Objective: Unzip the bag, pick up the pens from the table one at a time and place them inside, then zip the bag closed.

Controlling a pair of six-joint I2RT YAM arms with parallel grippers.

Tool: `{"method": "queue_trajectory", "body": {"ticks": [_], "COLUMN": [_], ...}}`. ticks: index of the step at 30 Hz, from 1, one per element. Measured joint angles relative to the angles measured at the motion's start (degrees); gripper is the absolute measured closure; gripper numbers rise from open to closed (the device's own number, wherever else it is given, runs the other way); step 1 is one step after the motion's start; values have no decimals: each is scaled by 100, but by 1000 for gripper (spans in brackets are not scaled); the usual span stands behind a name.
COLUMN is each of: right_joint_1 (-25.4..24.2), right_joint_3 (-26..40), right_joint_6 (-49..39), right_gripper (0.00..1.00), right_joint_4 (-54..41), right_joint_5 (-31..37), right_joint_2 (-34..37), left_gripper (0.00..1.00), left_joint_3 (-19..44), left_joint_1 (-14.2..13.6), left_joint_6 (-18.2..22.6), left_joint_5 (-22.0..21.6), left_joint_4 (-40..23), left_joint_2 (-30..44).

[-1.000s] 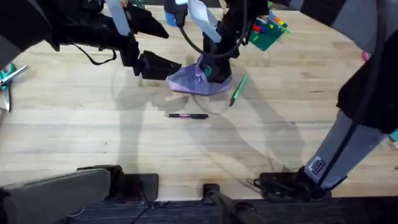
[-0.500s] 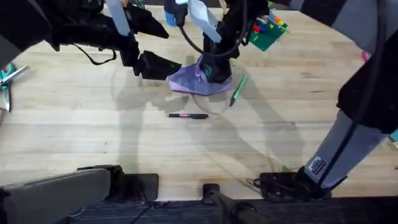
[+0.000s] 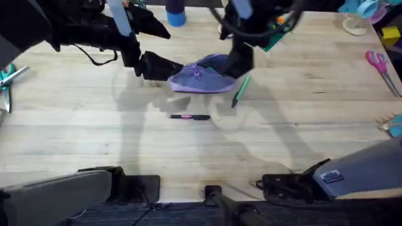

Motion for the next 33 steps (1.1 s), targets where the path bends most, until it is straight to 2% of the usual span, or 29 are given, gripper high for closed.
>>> {"method": "queue_trajectory", "body": {"ticks": [7,15,18,25,29,33], "right_joint_1": [0,-13,-11,-27,-37,-37], "right_joint_3": [0,0,0,0,0,0], "right_joint_6": [447,2565,3547,6565,7546,7982], "right_gripper": [5,5,5,5,7,6], "right_joint_4": [-370,-411,-411,-690,-691,-691], "right_joint_5": [-4,70,496,2240,2600,2726], "right_joint_2": [-523,-625,-620,-620,-621,-619], "left_gripper": [8,8,8,8,8,8], "left_joint_3": [-1,-1,-1,-1,1,-1], "left_joint_1": [0,0,0,0,0,0], "left_joint_6": [0,0,0,0,0,0], "left_joint_5": [0,0,0,0,0,0], "left_joint_4": [0,0,0,0,0,0], "left_joint_2": [0,0,0,0,0,0]}}
